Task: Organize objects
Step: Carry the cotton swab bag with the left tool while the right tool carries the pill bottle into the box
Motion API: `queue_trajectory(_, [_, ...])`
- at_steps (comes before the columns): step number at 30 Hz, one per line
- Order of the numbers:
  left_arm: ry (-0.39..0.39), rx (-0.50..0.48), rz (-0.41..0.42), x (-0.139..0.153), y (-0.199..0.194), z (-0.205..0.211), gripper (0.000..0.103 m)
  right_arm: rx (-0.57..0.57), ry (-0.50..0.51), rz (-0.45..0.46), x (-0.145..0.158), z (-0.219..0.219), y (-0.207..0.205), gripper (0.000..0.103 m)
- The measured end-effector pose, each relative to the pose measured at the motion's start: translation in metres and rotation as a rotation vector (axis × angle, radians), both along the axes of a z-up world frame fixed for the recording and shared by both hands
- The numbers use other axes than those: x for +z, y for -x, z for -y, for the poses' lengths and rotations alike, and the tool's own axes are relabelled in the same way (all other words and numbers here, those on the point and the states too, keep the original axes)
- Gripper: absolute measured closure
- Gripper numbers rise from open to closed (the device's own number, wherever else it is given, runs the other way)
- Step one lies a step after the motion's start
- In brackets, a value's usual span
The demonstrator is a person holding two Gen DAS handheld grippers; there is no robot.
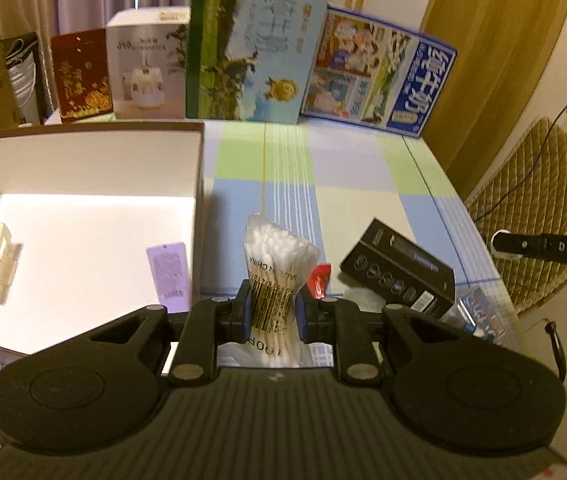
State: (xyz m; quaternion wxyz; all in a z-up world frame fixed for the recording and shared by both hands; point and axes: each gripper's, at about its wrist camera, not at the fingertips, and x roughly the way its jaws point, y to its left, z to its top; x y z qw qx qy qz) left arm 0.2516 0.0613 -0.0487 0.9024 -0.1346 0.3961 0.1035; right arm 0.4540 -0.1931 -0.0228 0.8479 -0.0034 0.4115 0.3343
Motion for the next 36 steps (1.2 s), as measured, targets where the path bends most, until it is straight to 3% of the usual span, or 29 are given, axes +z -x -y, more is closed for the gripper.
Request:
queue_trajectory(4, [0.006, 0.027, 0.034, 0.012, 0.015, -0.017, 0.086, 0.098, -0.043, 0.011, 0.016, -0.029, 0.027, 0.059])
queue_trajectory(9, [0.081, 0.067, 0.077, 0.026, 0.037, -0.049, 0.087, 0.226, -0.101, 0.014, 0.031, -0.074, 0.064, 0.059])
queue_trajectory(18, [0.034, 0.132, 0.114, 0.048, 0.079, -0.105, 0.087, 0.388, -0.144, 0.027, 0.041, -0.17, 0.12, 0.059])
queue_trajectory(30, [-0.014, 0.182, 0.032, 0.035, 0.092, -0.181, 0.087, 0.449, -0.077, 0.007, 0.012, -0.253, 0.155, 0.059])
queue_trajectory(36, [0.015, 0.175, -0.005, 0.018, 0.087, -0.205, 0.087, 0.424, -0.025, -0.01, -0.005, -0.274, 0.159, 0.059])
